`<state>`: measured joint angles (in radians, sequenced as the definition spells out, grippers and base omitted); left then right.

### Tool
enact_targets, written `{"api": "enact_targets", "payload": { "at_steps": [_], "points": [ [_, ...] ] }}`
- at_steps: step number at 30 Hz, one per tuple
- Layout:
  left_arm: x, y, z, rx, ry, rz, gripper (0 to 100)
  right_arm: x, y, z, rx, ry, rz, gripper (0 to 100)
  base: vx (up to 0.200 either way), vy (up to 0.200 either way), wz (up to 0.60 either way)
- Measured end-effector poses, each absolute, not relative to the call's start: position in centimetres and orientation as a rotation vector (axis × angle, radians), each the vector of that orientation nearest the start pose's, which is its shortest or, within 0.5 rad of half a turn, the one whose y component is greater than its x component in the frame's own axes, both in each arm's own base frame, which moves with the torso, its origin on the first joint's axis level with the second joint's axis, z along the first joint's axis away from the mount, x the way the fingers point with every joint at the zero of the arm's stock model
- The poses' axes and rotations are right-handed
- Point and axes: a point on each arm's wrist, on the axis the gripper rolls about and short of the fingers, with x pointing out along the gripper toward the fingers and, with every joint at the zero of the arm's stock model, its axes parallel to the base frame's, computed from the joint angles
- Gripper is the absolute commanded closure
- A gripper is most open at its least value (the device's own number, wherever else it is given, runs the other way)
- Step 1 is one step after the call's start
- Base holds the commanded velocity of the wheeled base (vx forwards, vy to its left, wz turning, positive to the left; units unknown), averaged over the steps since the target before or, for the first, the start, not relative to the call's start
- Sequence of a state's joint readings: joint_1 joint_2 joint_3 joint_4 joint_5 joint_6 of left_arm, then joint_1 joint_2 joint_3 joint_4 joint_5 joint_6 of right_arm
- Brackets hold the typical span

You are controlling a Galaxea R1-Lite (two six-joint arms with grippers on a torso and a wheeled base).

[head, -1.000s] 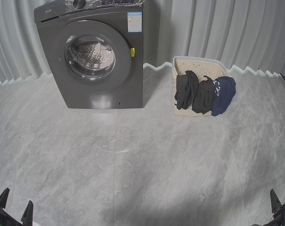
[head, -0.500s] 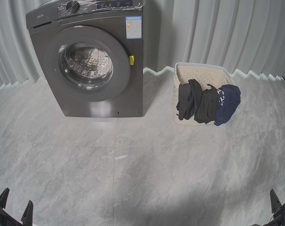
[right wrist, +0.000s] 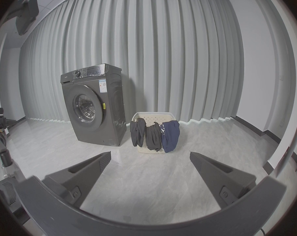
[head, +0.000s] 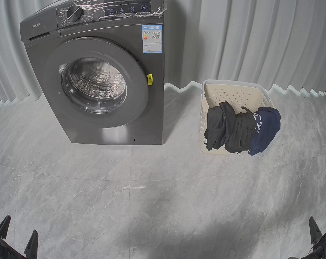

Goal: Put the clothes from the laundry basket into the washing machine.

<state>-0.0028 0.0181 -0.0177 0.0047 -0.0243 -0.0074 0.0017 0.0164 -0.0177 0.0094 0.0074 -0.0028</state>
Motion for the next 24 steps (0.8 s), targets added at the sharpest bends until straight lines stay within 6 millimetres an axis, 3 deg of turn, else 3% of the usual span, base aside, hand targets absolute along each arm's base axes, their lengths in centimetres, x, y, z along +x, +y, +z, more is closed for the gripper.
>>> {"api": "enact_targets", "payload": {
  "at_steps": [24],
  "points": [
    [-2.27,-0.05,8.03,-0.009,0.005,-0.026,0,-2.29,0.01,7.98,-0.003,0.008,0.009,0,0.000,-0.200,0.00]
  ]
}}
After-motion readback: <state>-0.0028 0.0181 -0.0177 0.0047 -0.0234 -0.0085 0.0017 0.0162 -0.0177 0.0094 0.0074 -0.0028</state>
